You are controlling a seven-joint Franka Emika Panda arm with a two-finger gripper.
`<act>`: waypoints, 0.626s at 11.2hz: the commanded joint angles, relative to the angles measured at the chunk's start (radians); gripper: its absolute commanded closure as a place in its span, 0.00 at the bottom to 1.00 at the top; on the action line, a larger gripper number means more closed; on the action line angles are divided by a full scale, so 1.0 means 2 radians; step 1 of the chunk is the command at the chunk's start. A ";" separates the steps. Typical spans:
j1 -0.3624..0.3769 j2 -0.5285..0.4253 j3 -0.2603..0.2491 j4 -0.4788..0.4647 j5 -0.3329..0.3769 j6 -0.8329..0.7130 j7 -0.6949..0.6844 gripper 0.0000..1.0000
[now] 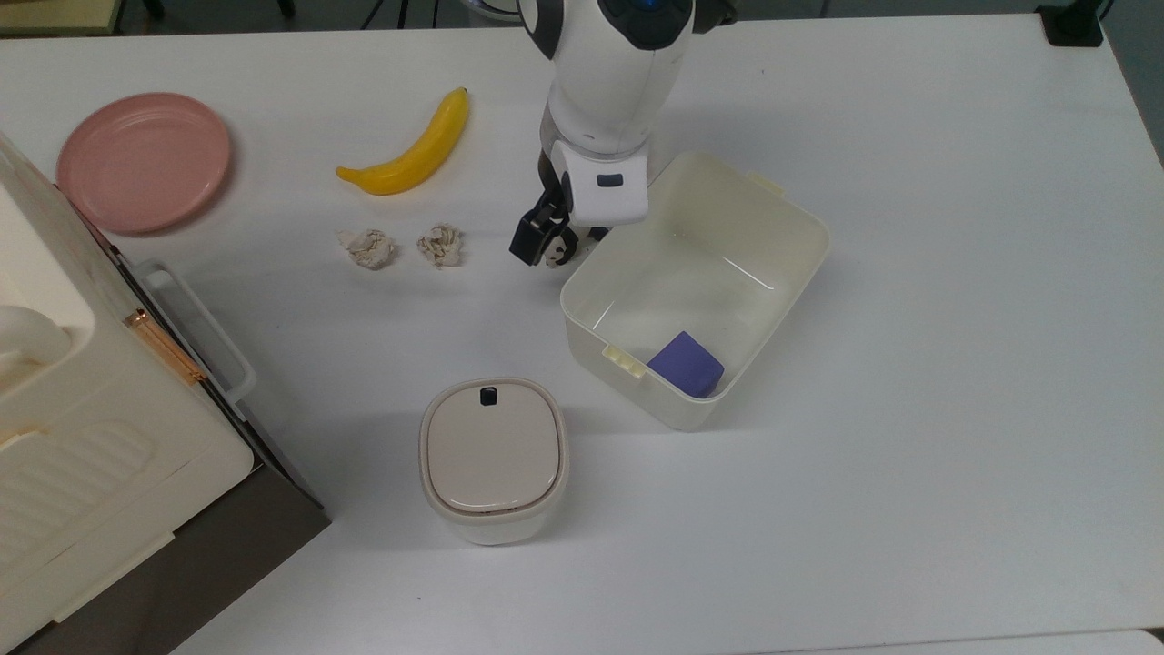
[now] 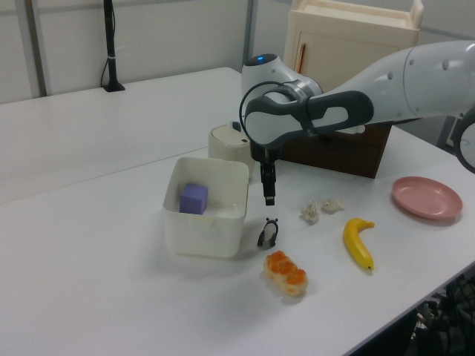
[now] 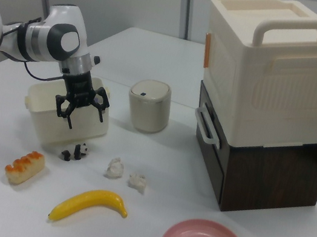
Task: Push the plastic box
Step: 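Push the white plastic box with the gripper, sliding it away from the panda figure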
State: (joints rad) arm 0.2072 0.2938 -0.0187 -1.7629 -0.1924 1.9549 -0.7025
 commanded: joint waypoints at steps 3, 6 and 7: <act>0.011 0.001 0.003 0.012 -0.007 0.010 -0.004 0.00; 0.010 0.005 0.013 0.019 -0.010 0.027 -0.005 0.00; 0.011 0.006 0.015 0.019 -0.013 0.043 -0.005 0.00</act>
State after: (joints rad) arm 0.2214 0.2977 0.0071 -1.7318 -0.1924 1.9760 -0.7025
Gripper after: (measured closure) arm 0.000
